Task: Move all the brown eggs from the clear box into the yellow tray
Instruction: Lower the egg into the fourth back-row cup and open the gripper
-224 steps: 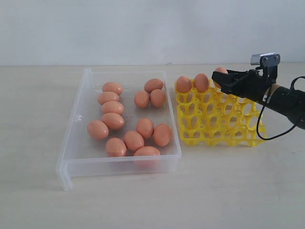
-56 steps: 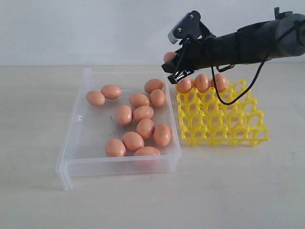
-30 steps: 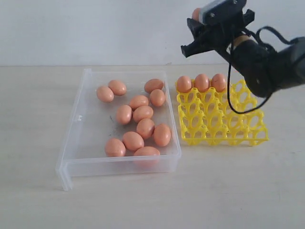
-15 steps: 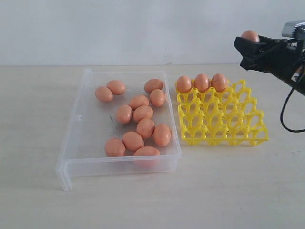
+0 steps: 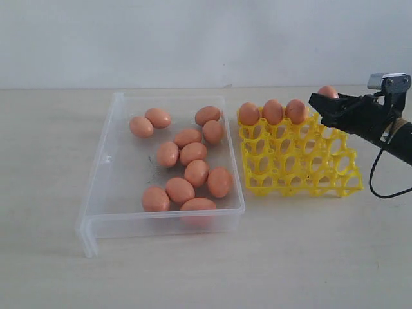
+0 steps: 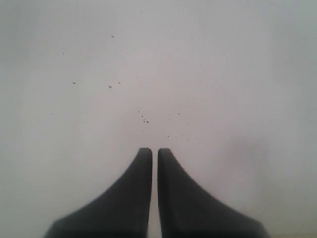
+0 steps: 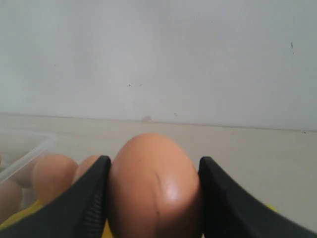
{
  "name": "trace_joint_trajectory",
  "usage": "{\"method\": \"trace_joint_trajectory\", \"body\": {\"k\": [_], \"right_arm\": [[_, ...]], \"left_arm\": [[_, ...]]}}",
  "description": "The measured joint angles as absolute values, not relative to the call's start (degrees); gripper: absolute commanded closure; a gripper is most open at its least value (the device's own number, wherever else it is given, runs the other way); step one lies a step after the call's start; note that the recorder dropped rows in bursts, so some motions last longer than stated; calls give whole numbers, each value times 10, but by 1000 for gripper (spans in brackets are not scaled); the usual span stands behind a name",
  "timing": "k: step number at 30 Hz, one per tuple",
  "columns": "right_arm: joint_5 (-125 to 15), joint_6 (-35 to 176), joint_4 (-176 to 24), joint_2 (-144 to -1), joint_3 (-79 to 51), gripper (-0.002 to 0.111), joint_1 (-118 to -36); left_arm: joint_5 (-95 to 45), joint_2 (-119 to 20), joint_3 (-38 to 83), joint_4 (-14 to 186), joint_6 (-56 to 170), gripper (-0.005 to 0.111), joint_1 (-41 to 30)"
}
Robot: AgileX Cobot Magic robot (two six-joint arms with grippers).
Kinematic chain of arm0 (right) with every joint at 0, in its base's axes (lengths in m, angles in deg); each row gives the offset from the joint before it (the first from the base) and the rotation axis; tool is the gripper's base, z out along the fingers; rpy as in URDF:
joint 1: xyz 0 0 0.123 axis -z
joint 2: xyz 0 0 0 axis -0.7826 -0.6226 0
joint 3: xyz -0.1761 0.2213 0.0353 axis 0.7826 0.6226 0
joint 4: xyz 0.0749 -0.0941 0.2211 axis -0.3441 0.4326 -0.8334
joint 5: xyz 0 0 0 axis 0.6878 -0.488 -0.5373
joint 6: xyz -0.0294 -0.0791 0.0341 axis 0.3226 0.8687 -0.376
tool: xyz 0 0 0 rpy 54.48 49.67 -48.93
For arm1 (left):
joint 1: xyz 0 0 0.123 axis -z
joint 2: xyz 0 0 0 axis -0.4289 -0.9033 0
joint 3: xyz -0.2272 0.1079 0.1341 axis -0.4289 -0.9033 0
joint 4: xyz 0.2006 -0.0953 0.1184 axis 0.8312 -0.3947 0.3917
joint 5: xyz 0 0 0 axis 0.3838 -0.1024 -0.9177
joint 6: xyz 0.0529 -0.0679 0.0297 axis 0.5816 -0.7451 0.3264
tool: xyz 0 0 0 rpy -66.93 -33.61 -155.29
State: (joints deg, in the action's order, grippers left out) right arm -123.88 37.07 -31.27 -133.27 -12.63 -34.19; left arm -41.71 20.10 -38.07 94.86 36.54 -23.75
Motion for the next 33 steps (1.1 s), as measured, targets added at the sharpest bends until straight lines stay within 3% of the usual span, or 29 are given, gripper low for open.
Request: {"method": "trace_joint_trajectory", "body": {"k": [33], "right_arm": [[-1240, 330, -309, -1378, -177, 108, -349]], "left_arm": [[-417, 201, -381, 949, 365, 102, -237]]}}
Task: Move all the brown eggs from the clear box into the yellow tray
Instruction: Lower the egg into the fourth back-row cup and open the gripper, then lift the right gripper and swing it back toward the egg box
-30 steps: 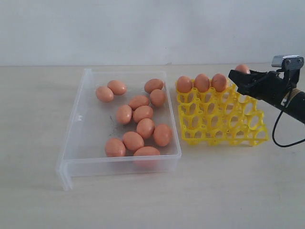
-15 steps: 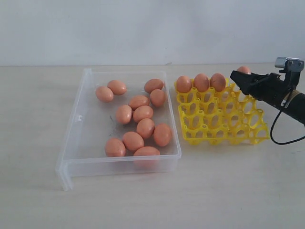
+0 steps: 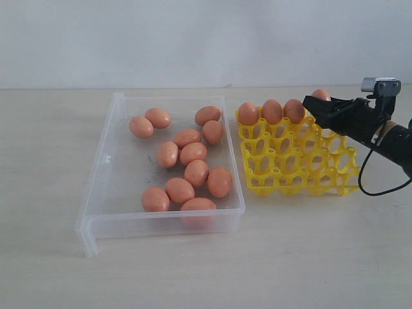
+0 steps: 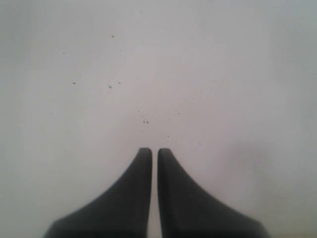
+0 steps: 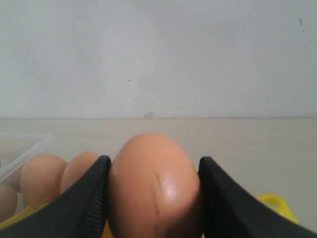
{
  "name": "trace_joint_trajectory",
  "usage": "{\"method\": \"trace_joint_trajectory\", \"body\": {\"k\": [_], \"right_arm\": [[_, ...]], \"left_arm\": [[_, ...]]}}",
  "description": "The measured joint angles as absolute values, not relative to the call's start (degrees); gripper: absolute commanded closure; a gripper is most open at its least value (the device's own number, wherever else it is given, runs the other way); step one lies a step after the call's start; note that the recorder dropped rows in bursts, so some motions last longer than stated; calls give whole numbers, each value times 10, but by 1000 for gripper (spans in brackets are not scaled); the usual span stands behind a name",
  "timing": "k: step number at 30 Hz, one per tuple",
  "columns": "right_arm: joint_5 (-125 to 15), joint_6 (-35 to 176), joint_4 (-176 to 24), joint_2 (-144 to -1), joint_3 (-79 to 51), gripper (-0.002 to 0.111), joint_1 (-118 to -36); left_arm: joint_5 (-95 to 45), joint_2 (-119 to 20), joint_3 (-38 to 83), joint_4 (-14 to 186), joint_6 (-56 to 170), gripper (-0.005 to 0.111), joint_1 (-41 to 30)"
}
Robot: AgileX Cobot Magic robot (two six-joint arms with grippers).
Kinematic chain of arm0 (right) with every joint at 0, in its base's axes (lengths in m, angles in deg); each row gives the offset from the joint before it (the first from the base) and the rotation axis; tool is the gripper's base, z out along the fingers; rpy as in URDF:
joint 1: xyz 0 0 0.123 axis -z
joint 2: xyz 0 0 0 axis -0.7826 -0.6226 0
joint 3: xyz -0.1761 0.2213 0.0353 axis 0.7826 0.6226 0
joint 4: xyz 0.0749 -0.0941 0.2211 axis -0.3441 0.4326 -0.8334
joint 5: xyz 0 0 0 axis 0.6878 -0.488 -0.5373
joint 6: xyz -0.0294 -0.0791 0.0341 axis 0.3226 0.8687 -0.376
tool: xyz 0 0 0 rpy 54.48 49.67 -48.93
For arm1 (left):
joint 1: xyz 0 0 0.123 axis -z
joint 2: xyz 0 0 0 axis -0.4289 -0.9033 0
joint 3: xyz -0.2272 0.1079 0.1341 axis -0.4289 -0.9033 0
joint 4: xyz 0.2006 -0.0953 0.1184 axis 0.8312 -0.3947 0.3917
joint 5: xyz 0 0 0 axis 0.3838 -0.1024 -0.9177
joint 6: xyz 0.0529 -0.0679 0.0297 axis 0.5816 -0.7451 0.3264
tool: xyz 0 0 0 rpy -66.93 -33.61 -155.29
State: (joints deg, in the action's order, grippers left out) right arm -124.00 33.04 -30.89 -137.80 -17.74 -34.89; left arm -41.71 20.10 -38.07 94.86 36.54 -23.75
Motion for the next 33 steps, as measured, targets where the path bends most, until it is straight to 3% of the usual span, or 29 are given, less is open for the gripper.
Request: {"method": "trace_joint_trajectory", "body": {"k": [5, 10, 15, 33], "right_arm": [[-1240, 332, -323, -1378, -177, 102, -349], [-1240, 332, -323, -1378, -177, 66, -349], [-1240, 332, -323, -1378, -177, 48, -349], [-1242, 265, -310, -1304, -177, 46, -332]], "left_arm": [[-417, 201, -381, 949, 365, 102, -237], [-417, 201, -381, 949, 365, 102, -237], [-417, 201, -381, 949, 365, 102, -237], [-417, 201, -381, 949, 365, 102, -237]]}}
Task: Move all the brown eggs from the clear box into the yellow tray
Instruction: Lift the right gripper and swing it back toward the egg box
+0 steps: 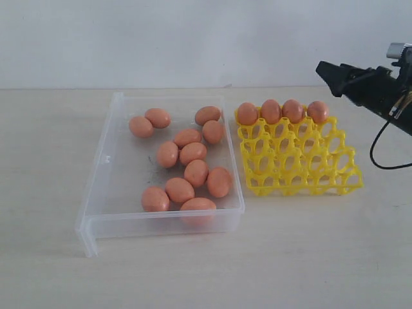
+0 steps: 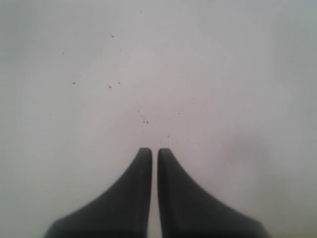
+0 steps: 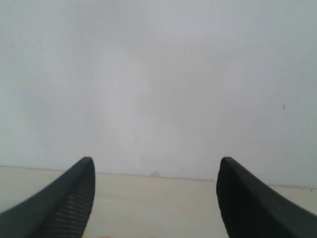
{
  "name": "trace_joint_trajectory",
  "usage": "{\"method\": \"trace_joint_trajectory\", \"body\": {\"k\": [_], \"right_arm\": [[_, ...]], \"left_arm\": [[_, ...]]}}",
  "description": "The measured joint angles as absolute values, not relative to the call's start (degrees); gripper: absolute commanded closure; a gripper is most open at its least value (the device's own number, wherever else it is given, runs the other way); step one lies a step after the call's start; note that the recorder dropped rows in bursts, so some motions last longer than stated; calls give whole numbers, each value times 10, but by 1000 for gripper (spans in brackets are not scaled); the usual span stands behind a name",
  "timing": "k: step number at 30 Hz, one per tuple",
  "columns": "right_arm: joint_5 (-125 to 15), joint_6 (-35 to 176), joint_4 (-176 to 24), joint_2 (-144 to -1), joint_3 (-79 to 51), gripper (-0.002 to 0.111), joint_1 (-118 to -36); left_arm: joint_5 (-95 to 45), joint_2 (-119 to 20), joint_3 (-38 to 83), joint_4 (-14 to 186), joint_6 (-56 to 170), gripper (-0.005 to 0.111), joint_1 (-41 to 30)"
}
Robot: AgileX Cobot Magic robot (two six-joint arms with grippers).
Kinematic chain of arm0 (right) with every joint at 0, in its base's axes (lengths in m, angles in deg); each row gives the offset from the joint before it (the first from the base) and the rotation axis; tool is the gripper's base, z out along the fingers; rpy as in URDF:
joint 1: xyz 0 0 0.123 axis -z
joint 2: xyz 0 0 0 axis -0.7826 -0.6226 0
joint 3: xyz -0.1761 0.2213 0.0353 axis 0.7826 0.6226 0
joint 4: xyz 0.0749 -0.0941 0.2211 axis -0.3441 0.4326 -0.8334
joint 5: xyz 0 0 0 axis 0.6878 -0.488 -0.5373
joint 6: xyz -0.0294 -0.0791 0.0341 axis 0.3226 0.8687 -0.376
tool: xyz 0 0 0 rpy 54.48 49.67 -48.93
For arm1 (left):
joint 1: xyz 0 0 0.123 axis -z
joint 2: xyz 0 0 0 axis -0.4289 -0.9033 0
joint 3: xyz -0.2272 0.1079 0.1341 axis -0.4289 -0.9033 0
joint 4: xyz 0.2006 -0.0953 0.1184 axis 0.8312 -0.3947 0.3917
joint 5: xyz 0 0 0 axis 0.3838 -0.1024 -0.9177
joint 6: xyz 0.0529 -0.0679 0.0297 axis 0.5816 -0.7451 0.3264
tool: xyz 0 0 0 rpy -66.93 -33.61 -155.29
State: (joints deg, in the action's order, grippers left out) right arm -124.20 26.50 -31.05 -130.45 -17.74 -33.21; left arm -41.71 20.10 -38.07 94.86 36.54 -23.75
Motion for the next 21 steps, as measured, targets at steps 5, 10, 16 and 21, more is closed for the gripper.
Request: {"method": "trace_joint_trajectory", "body": {"k": [5, 10, 16, 21], "right_arm": [[-1244, 251, -278, -1291, -177, 47, -329], [-1216, 251, -258, -1291, -177, 92, -329], [-1076, 257, -228, -1290, -177, 109, -329], [-1064, 248, -204, -1290, -177, 109, -328]], "left_arm": [[-417, 201, -381, 949, 365, 102, -237], [-417, 201, -381, 949, 365, 102, -237], [-417, 201, -381, 949, 365, 102, -237], [-417, 201, -381, 949, 365, 102, -237]]}}
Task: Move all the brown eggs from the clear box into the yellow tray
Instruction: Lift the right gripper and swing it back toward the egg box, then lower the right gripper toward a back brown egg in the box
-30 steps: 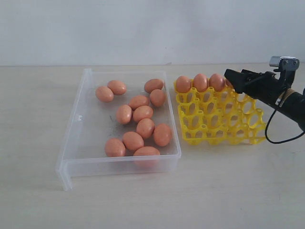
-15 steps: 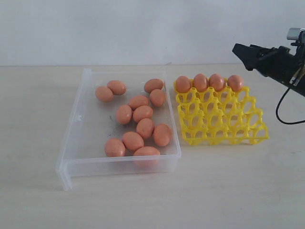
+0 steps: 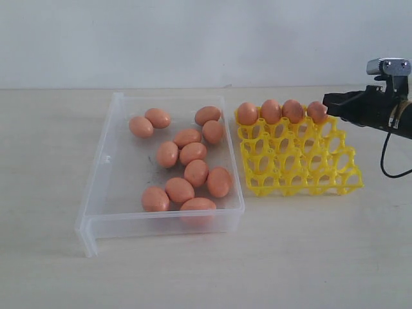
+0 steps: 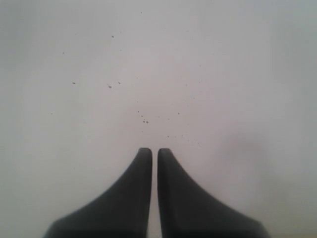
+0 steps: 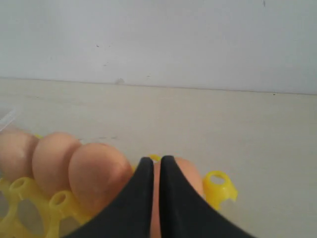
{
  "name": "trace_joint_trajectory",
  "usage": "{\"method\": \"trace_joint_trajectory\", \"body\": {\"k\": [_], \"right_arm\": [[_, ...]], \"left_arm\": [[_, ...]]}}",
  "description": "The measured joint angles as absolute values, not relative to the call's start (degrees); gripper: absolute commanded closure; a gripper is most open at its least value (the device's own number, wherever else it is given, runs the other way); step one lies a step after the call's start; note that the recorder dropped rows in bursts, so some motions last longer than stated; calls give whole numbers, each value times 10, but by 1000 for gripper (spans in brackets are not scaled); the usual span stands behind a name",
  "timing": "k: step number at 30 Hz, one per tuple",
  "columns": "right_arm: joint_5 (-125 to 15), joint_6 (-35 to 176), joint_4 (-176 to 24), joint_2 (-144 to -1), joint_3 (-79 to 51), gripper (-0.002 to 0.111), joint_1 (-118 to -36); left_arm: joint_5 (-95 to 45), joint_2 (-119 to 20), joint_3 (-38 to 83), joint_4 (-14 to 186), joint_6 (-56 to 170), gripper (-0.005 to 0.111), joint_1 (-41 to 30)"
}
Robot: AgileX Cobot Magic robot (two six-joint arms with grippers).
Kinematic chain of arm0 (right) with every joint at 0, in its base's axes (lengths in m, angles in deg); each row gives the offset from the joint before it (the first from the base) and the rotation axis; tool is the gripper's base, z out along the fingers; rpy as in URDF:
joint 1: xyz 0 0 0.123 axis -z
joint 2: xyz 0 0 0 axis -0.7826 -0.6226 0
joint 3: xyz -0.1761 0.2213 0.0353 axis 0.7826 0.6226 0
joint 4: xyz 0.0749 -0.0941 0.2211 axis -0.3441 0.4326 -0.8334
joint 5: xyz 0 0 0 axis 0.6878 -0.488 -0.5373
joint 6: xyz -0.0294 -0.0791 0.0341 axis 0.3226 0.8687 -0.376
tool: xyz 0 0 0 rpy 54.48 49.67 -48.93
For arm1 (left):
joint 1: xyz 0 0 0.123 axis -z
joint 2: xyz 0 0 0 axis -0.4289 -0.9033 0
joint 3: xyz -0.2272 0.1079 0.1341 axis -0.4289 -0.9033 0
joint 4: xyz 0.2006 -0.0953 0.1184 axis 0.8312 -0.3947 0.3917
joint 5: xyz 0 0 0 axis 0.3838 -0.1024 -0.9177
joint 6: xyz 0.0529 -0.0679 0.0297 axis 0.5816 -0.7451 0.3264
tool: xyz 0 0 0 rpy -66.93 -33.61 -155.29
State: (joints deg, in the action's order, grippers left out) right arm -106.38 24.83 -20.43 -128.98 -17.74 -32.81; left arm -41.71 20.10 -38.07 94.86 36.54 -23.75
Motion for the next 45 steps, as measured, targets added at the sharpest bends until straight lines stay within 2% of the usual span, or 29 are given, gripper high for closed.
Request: {"method": "trace_joint_trajectory", "body": {"k": [8, 13, 16, 23, 32, 36, 39, 42, 45], "right_arm": [[-1074, 215, -172, -1290, -177, 109, -328], [-971, 184, -143, -1290, -179, 109, -337], [-965, 165, -108, -1290, -182, 109, -348], [-1158, 140, -59, -1253, -179, 109, -355], [-1230, 74, 59, -1082, -166, 109, -371], [-1201, 146, 51, -1010, -104, 109, -417], [-1120, 246, -6, -950, -38, 109, -468], [-1036, 398, -128, -901, 42, 109, -518], [-1023, 568, -298, -868, 113, 109, -573]], "left_arm": [[-417, 201, -381, 949, 365, 102, -237], [-417, 201, -381, 949, 365, 102, -237], [-417, 201, -381, 949, 365, 102, -237], [-417, 201, -381, 949, 365, 102, -237], [-417, 201, -381, 949, 365, 102, -237], [-417, 201, -381, 949, 365, 102, -237], [-417, 201, -381, 949, 365, 102, -237], [-417, 201, -381, 949, 365, 102, -237], [-417, 201, -381, 949, 365, 102, -237]]}}
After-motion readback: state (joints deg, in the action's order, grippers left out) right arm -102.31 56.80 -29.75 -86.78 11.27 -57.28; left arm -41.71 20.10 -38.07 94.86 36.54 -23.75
